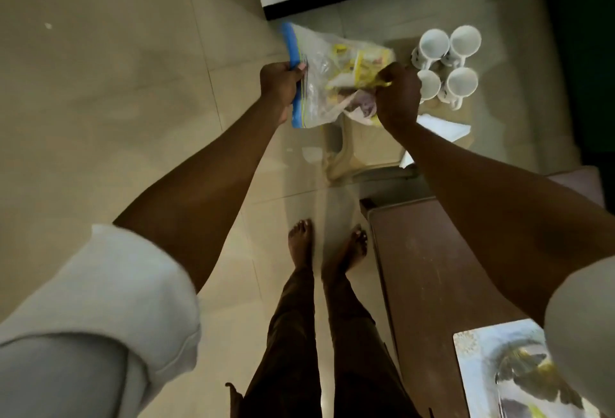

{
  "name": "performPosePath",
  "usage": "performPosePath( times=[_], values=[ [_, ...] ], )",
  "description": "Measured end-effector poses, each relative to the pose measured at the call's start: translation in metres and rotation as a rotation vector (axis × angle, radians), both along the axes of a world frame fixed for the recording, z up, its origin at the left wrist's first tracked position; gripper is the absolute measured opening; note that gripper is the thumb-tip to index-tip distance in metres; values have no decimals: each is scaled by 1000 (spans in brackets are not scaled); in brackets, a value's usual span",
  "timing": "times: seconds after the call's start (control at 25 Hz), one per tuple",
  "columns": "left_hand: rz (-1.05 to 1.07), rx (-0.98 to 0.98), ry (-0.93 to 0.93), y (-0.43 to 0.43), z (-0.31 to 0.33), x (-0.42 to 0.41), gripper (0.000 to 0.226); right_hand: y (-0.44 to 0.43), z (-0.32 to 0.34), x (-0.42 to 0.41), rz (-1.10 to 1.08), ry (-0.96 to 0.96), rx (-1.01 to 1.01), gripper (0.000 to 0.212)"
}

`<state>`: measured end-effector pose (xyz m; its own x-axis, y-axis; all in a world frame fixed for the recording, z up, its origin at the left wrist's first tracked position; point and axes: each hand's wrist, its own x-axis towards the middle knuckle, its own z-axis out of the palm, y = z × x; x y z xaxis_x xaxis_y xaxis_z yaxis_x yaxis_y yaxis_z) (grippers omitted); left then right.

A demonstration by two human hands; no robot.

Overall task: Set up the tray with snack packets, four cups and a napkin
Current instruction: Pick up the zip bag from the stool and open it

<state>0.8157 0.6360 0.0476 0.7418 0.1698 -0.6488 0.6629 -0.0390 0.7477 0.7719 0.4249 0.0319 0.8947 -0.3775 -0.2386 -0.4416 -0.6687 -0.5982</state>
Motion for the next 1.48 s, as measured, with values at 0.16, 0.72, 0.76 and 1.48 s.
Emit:
performPosePath(
  times=[0.16,0.72,0.76,1.48],
  values=[
    [-52,-73,-195,-3,123,26,22,0,87,5,-40,-168,155,15],
    [-668,-241,-678,-170,472,-102,37,-94,399,-164,-456,-472,236,18],
    [-724,-227,-695,-184,477,-123,34,-105,414,-183,-527,-519,315,23],
    [-1489,-176,-720,-397,568,-514,12,-251,585,-575,-938,-656,390,19]
  ],
)
